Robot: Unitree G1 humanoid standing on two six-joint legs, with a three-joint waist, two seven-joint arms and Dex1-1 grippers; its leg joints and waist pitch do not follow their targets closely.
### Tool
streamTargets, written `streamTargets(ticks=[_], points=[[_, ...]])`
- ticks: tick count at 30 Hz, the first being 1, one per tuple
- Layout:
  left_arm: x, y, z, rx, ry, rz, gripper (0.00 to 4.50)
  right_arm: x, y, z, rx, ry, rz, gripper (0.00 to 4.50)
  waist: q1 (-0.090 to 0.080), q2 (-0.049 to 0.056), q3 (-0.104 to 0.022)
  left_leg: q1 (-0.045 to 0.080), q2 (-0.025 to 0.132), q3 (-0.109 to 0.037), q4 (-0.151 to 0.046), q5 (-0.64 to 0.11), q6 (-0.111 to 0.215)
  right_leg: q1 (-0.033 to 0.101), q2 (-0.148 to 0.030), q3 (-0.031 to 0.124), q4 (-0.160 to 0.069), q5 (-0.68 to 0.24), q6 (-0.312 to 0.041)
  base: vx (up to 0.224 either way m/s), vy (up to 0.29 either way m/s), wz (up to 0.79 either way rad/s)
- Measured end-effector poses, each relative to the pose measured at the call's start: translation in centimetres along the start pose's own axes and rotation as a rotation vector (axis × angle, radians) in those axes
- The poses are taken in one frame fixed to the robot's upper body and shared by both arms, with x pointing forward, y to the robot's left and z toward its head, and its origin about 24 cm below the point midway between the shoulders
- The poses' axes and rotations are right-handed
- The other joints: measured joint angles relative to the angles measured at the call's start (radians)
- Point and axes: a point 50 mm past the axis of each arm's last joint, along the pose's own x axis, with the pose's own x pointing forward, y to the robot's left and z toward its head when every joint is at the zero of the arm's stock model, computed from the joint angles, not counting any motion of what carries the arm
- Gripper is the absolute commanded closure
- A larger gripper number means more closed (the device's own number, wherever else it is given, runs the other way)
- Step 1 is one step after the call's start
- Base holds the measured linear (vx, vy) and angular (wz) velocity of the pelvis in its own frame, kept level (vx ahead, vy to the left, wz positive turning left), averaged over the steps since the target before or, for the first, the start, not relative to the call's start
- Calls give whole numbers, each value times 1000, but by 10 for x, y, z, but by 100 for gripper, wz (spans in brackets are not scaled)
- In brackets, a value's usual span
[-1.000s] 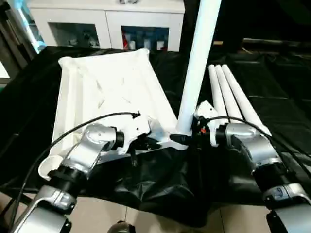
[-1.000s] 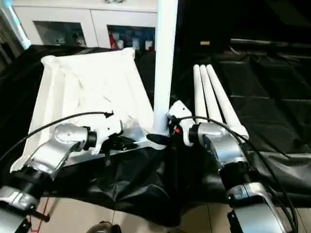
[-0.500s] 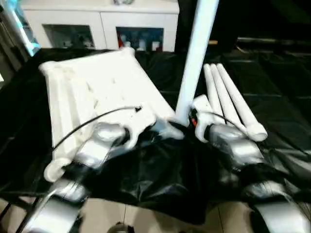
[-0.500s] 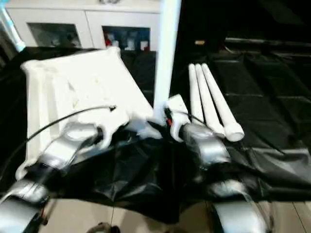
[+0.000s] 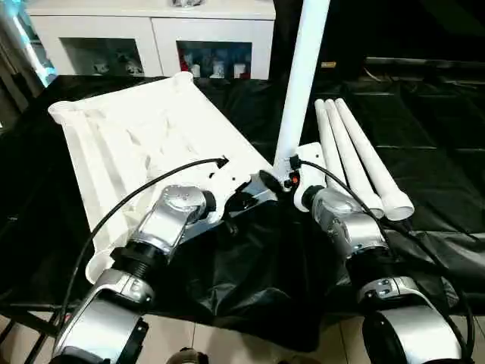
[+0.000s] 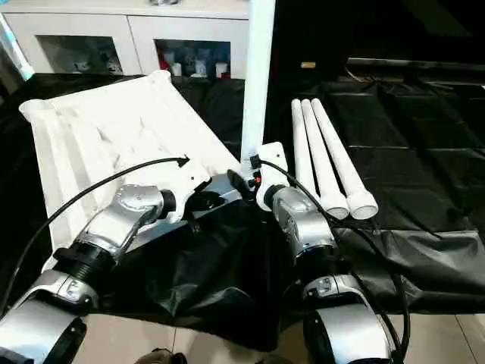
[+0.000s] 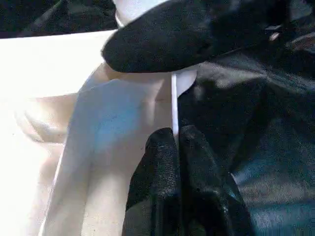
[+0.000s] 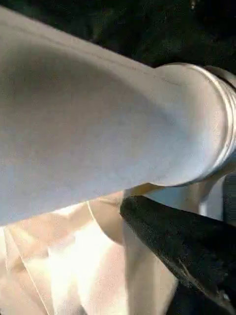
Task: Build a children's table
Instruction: Rotate leg to tighten
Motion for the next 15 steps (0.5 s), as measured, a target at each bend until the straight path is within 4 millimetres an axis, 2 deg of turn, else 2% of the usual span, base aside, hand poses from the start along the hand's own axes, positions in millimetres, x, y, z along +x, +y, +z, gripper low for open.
streamTargets(ticks=[11,15], points=[[-26,-7,-13,75,-10,-199,450,-47,-12,-5,-211,125,386,62,36,0,0,0,0,0,1,0,0,0,0,0,1,0,0,0,0,0],[-34,-7,-17,90,-2,-245,450,-52,-10,-4,-215,143,460,62,43,0,0,0,0,0,2,0,0,0,0,0,1,0,0,0,0,0]])
